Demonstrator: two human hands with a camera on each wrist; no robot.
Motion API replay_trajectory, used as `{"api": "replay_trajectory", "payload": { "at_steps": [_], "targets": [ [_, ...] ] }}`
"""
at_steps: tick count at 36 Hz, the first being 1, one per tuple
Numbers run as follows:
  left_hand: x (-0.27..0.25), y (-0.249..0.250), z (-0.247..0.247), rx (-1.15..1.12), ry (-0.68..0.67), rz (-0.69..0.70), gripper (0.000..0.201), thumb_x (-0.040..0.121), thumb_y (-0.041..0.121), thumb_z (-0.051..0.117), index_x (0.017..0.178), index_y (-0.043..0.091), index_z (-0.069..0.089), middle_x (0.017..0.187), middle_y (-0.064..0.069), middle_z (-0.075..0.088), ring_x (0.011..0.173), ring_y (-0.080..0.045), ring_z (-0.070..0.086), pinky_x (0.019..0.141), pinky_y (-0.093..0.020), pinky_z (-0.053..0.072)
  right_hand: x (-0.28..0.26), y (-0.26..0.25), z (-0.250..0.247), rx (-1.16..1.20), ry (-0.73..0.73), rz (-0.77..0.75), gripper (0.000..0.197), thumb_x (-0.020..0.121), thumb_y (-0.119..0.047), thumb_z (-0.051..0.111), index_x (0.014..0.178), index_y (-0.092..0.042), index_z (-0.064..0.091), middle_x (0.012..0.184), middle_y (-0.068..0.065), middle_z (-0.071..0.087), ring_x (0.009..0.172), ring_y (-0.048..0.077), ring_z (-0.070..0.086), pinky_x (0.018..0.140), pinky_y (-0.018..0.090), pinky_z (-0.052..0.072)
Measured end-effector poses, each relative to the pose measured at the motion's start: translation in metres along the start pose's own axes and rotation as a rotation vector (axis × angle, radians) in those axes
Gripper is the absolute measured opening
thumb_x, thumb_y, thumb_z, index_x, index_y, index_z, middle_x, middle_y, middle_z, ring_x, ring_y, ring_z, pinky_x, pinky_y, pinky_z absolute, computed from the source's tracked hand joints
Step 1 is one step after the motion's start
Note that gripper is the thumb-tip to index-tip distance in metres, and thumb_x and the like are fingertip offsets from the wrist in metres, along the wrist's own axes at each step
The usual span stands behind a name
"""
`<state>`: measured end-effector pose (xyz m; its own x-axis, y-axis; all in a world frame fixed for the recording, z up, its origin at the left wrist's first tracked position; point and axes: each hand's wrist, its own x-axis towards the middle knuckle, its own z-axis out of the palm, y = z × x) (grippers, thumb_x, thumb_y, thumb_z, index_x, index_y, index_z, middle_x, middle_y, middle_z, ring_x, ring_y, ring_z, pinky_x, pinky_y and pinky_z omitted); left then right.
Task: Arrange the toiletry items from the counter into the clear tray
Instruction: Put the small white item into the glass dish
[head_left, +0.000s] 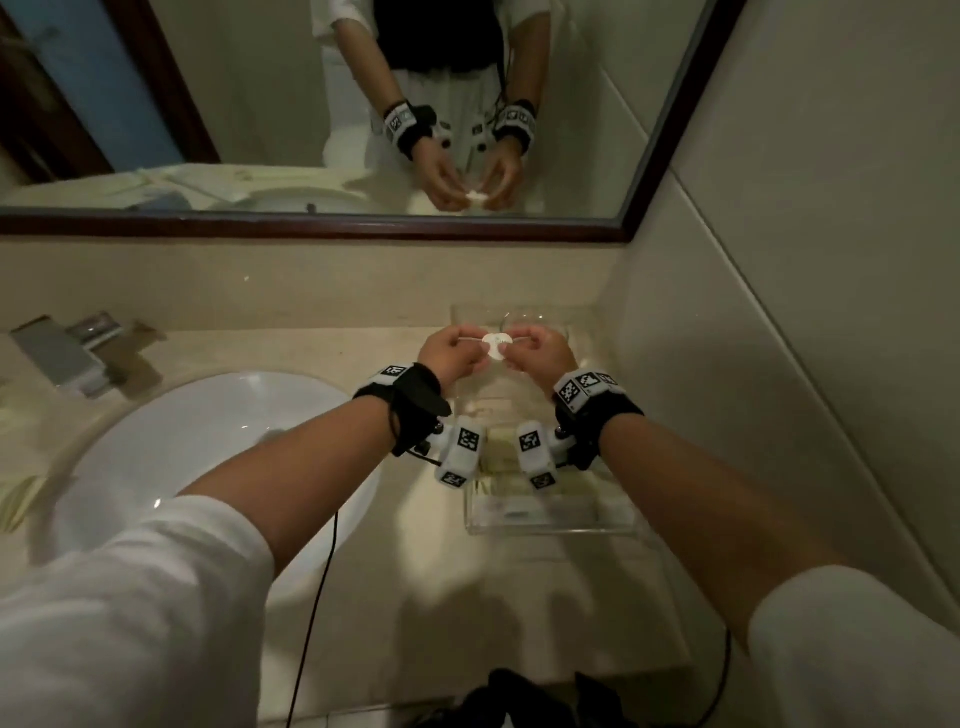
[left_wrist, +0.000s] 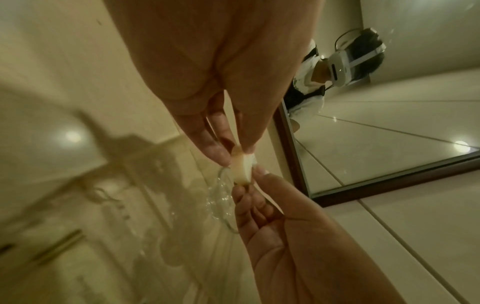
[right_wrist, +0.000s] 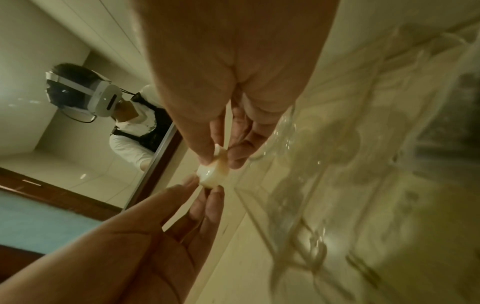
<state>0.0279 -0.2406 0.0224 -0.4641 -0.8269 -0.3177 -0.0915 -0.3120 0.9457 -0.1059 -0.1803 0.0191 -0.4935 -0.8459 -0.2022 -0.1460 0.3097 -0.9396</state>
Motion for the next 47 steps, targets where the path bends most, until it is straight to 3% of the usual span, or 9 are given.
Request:
{"api": "replay_trajectory", "payload": {
  "at_steps": [4, 8, 11, 16, 27, 31, 37, 42, 47],
  "targets": [
    [0.030, 0.005, 0.028, 0.118, -0.011, 0.027, 0.030, 0.081, -0.002, 0.064, 0.111, 0.003, 0.060, 0.098, -0.011, 0.064, 0.088, -0.022, 0.061, 0.084, -0.033, 0.054, 0.030, 0.004, -0.026, -0.119, 0.028, 0.020, 0.027, 0.071, -0.020, 0.075, 0.098, -0.020, 0.068, 0.094, 0.004, 0.071, 0.087, 0.021, 0.068, 0.082, 0.035, 0.055],
    [0.047, 0.005, 0.043, 0.239, 0.023, 0.069, 0.033, 0.079, 0.003, 0.068, 0.112, 0.008, 0.064, 0.096, -0.003, 0.066, 0.082, -0.012, 0.062, 0.073, -0.018, 0.052, 0.052, 0.007, -0.040, -0.161, -0.003, 0.060, 0.027, 0.071, -0.014, 0.077, 0.097, -0.016, 0.069, 0.095, 0.002, 0.071, 0.094, 0.020, 0.067, 0.090, 0.039, 0.053],
    [0.059, 0.000, 0.049, 0.301, 0.052, 0.072, 0.032, 0.078, 0.006, 0.070, 0.109, 0.012, 0.065, 0.097, -0.002, 0.067, 0.088, -0.016, 0.064, 0.078, -0.023, 0.051, 0.058, 0.009, -0.044, -0.167, -0.029, 0.064, 0.038, 0.071, -0.011, 0.077, 0.108, -0.009, 0.067, 0.104, 0.008, 0.070, 0.097, 0.021, 0.066, 0.093, 0.041, 0.052],
    [0.072, -0.006, 0.056, 0.453, 0.107, 0.117, 0.029, 0.078, 0.013, 0.072, 0.106, 0.018, 0.067, 0.105, -0.001, 0.068, 0.094, -0.015, 0.061, 0.087, -0.029, 0.049, 0.063, 0.005, -0.051, -0.171, -0.038, 0.064, 0.039, 0.078, -0.002, 0.070, 0.117, -0.004, 0.060, 0.109, 0.007, 0.064, 0.094, 0.014, 0.057, 0.076, 0.018, 0.047],
    [0.082, -0.012, 0.072, 0.836, 0.072, 0.284, 0.034, 0.081, 0.004, 0.063, 0.115, 0.008, 0.063, 0.113, -0.012, 0.065, 0.096, -0.024, 0.064, 0.085, -0.028, 0.050, 0.071, 0.012, -0.050, -0.513, -0.047, 0.000, 0.041, 0.078, -0.006, 0.068, 0.118, -0.010, 0.061, 0.111, 0.008, 0.066, 0.097, 0.021, 0.062, 0.086, 0.031, 0.051],
    [0.083, -0.015, 0.076, 0.931, 0.034, 0.329, 0.037, 0.077, 0.001, 0.062, 0.114, 0.006, 0.062, 0.115, -0.017, 0.059, 0.100, -0.030, 0.060, 0.090, -0.030, 0.046, 0.067, 0.009, -0.052, -0.692, -0.052, -0.105, 0.035, 0.080, -0.012, 0.067, 0.115, -0.009, 0.063, 0.107, 0.008, 0.065, 0.096, 0.023, 0.060, 0.073, 0.024, 0.040],
    [0.086, -0.016, 0.076, 0.988, 0.027, 0.347, 0.042, 0.079, 0.000, 0.063, 0.120, 0.005, 0.057, 0.121, -0.018, 0.054, 0.108, -0.030, 0.056, 0.097, -0.030, 0.042, 0.065, 0.005, -0.051, -0.841, -0.065, -0.178, 0.024, 0.085, -0.014, 0.060, 0.107, -0.006, 0.066, 0.108, 0.012, 0.064, 0.098, 0.026, 0.058, 0.070, 0.023, 0.032],
    [0.088, -0.018, 0.074, 0.919, 0.035, 0.374, 0.041, 0.075, -0.007, 0.062, 0.114, 0.004, 0.060, 0.112, -0.018, 0.060, 0.097, -0.031, 0.061, 0.088, -0.034, 0.050, 0.070, 0.008, -0.049, -0.854, -0.064, -0.147, 0.030, 0.081, -0.019, 0.068, 0.109, -0.008, 0.062, 0.112, 0.010, 0.061, 0.101, 0.025, 0.056, 0.073, 0.024, 0.032],
    [0.089, -0.019, 0.073, 0.926, 0.016, 0.389, 0.036, 0.076, -0.002, 0.065, 0.112, 0.001, 0.061, 0.110, -0.021, 0.061, 0.098, -0.033, 0.060, 0.088, -0.035, 0.049, 0.072, 0.011, -0.049, -0.845, -0.047, -0.123, 0.034, 0.081, -0.018, 0.067, 0.112, -0.007, 0.059, 0.116, 0.011, 0.057, 0.106, 0.027, 0.054, 0.076, 0.023, 0.031]
  ]
}}
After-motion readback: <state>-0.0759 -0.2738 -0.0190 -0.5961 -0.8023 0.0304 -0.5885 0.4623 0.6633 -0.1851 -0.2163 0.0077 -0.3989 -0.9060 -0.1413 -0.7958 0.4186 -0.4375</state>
